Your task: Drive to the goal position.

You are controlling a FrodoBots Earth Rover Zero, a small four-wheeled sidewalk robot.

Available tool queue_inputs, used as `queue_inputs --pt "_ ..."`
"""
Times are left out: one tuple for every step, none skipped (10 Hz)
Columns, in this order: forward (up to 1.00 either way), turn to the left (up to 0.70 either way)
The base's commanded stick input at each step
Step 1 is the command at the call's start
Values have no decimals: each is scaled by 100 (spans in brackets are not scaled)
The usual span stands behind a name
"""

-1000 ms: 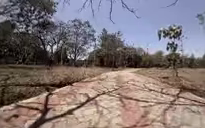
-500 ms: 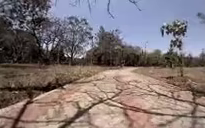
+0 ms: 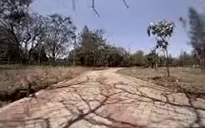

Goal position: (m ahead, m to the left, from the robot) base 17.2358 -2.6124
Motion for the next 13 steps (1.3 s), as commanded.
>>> queue_inputs --pt "100 0" --pt "100 0" --pt "100 0" --pt "100 0" --pt "100 0" --pt "100 0" --pt "100 0" --pt "100 0" --pt "100 0" --pt "100 0" --pt "100 0" --pt "100 0" --pt "100 0"
